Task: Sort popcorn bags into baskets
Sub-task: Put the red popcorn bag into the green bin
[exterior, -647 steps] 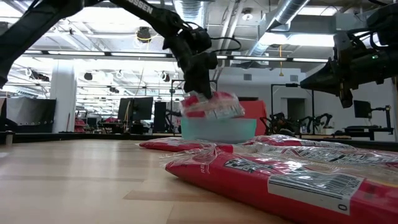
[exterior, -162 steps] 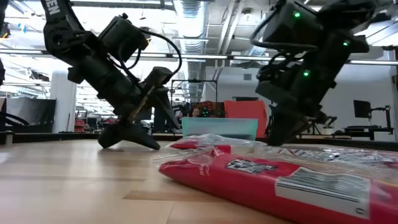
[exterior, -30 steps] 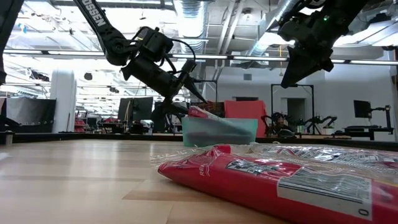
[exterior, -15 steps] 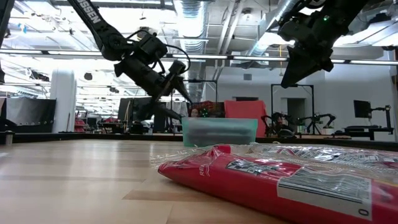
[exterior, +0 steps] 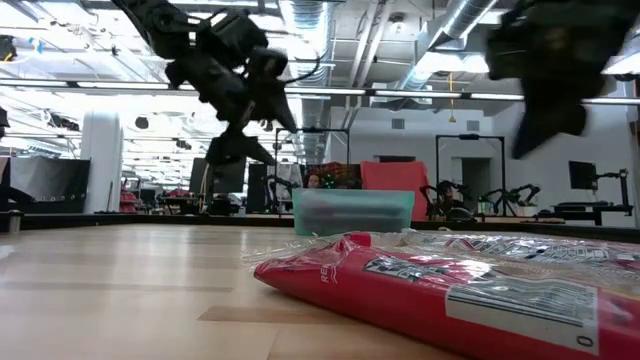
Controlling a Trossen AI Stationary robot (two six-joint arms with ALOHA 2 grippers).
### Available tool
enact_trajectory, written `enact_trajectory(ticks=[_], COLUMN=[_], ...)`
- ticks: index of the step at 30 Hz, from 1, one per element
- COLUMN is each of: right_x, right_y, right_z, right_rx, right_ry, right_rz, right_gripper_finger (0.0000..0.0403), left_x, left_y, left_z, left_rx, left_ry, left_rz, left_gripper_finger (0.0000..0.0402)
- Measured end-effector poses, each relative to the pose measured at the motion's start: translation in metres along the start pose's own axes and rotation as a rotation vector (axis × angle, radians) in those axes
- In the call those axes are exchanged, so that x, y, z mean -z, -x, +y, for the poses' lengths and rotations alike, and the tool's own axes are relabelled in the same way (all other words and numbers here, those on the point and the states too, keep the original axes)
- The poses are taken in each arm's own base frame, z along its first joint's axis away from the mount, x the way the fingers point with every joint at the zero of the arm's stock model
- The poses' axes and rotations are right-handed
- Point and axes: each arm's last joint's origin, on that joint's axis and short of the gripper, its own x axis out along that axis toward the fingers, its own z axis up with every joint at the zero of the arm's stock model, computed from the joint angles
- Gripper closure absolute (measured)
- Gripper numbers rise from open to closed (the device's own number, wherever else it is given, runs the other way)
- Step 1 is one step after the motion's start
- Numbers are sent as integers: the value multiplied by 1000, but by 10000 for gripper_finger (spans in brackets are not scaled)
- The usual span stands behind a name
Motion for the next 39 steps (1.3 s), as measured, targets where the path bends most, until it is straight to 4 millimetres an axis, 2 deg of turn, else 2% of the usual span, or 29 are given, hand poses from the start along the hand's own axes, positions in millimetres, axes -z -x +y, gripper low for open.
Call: enact_trajectory(ticks=[6,10,14,17,21,25,35,39], right_x=[49,73,96,105,106,96,69,61], right_y=[4,2,-16,-31,-47,-60,-80,-84], right_z=[19,30,43,53,61,66,60,56], right_rx=[-98,-104,-95,-106,-73,-56,-58,-49], right_ry=[-157,-234,-260,-282,-281,-241,-72,-8], right_rz=[50,90,131,136,134,113,113,103], right_gripper_finger=[380,387,384,377,377,383,376,381], left_x=[31,41,51,57,64,69,77,77], left_y=[-34,-56,-71,-79,-89,-100,-127,-128], left_z=[-22,-24,-20,-18,-16,-12,6,6], left_rx=[10,69,82,84,77,88,132,124], left_ry=[-131,-142,-144,-148,-152,-113,-15,-11], left_rz=[55,88,142,171,183,192,225,209], left_gripper_finger=[144,148,155,157,157,158,158,158])
